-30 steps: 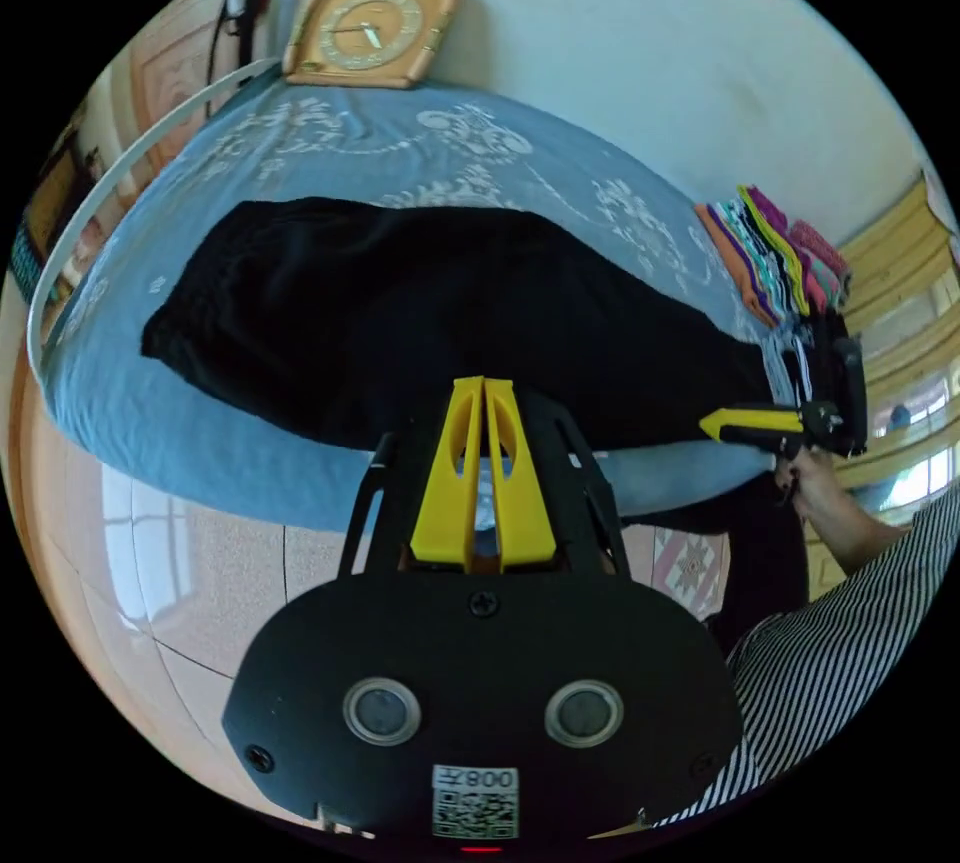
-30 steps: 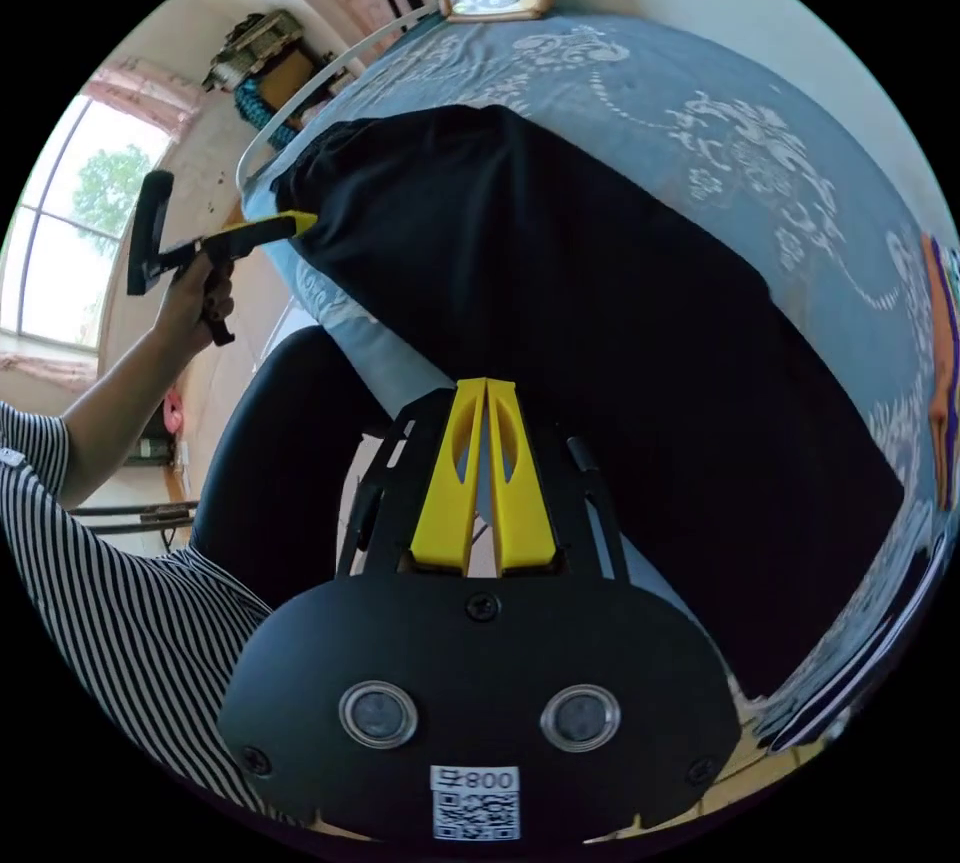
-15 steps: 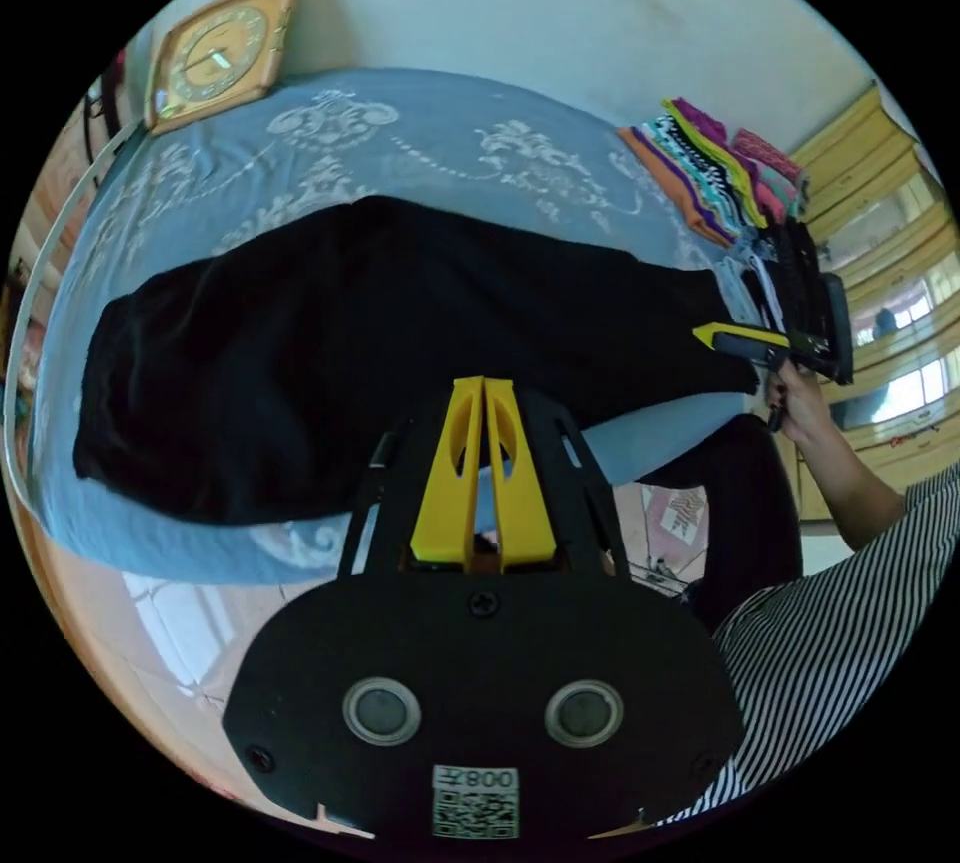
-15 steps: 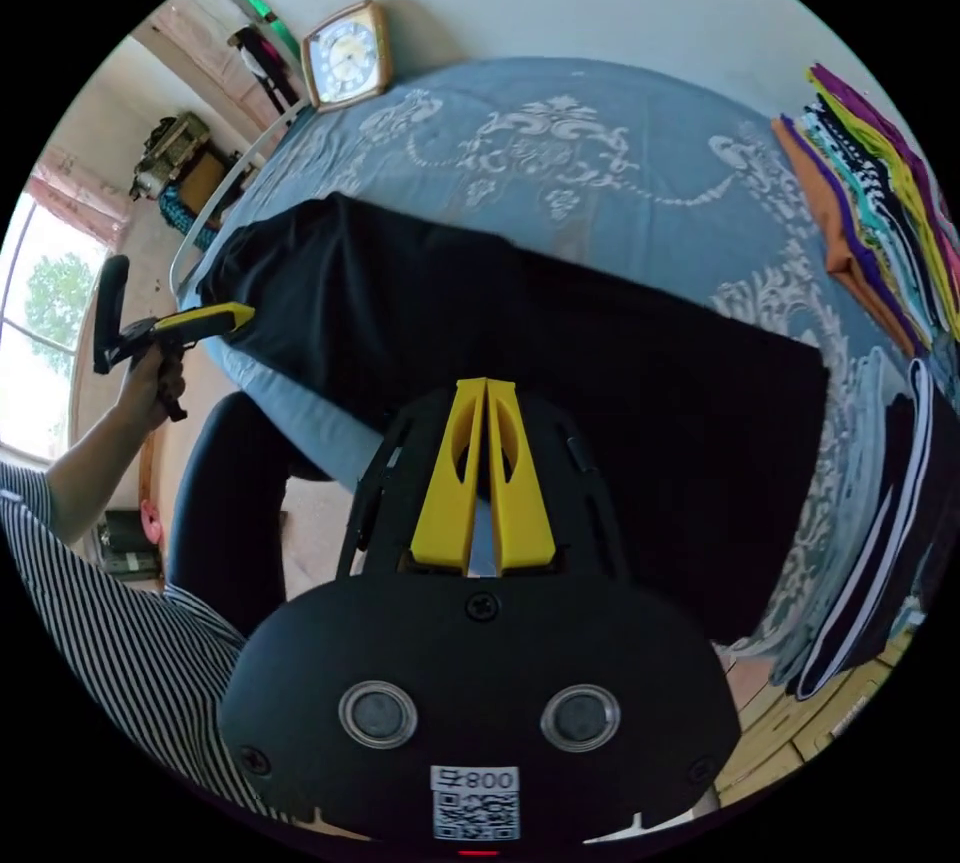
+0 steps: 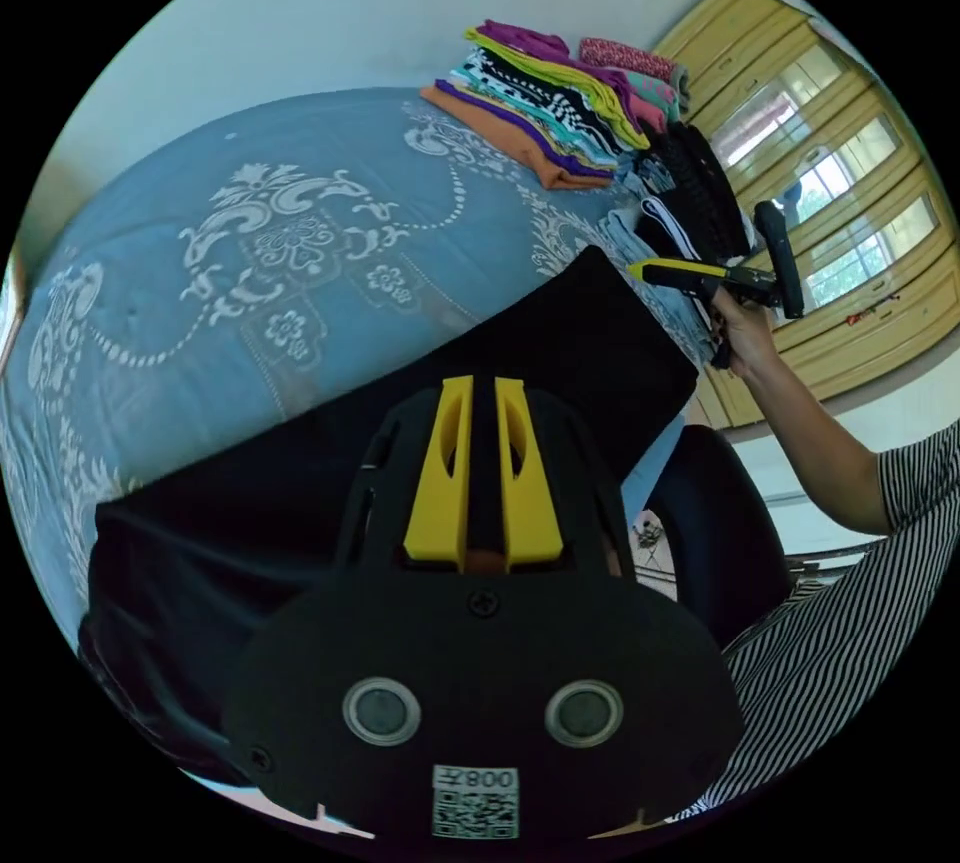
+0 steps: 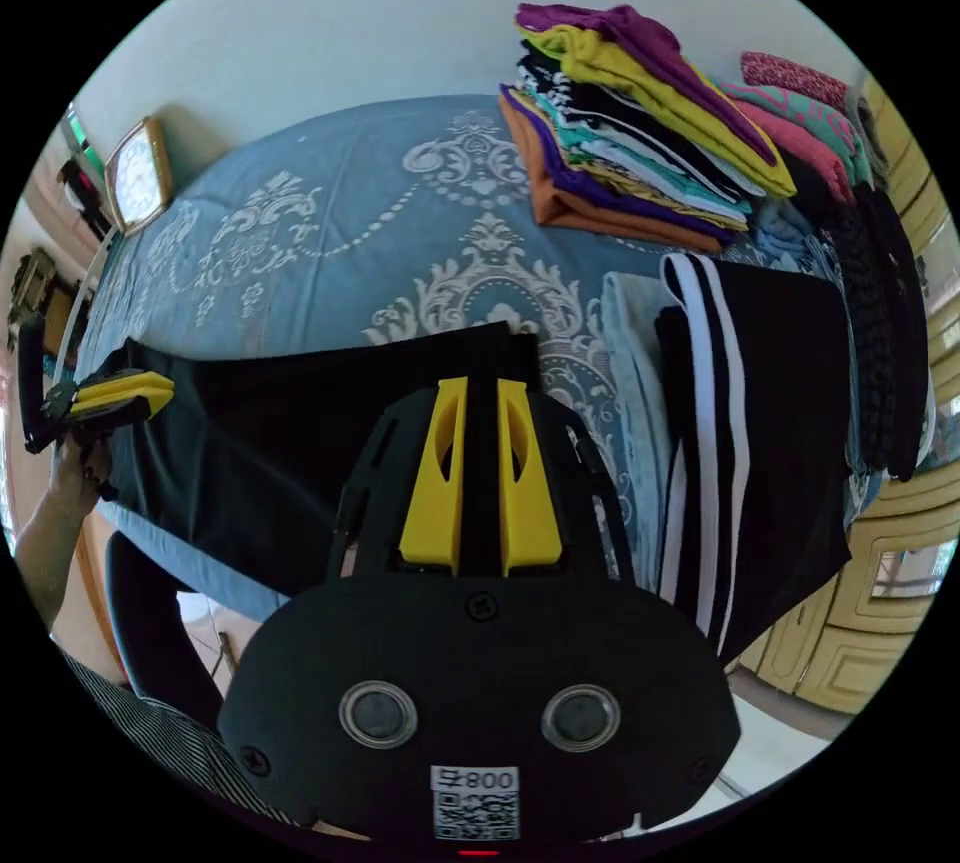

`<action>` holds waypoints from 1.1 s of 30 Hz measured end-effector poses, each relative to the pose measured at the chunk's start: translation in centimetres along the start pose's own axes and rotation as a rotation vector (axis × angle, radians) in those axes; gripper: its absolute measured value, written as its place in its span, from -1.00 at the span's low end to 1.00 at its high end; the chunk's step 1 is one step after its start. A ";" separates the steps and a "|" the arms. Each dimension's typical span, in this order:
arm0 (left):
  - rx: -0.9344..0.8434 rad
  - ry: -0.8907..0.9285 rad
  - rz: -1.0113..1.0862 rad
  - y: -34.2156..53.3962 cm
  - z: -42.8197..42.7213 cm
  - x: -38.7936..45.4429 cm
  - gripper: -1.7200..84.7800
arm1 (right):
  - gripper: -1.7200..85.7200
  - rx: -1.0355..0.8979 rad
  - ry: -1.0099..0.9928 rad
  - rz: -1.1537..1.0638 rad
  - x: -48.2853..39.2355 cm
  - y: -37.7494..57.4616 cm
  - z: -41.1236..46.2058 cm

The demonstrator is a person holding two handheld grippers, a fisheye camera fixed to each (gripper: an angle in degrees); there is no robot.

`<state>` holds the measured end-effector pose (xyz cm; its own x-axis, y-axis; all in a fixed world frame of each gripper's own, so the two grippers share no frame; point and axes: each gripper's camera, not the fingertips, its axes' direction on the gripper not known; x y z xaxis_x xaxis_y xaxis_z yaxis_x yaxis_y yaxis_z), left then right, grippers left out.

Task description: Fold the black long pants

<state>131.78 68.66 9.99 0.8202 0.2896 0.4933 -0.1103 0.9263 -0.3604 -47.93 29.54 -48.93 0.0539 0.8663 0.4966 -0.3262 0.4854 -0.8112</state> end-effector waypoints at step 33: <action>-0.101 -0.094 0.152 -17.9 -15.2 19.7 -0.96 | -0.95 -0.081 -0.047 0.024 18.6 6.1 3.5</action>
<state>158.47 54.12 14.18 0.7421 0.4498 0.4969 -0.1684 0.8427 -0.5113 -52.20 48.22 -43.58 0.0018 0.8721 0.4893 -0.2490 0.4743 -0.8444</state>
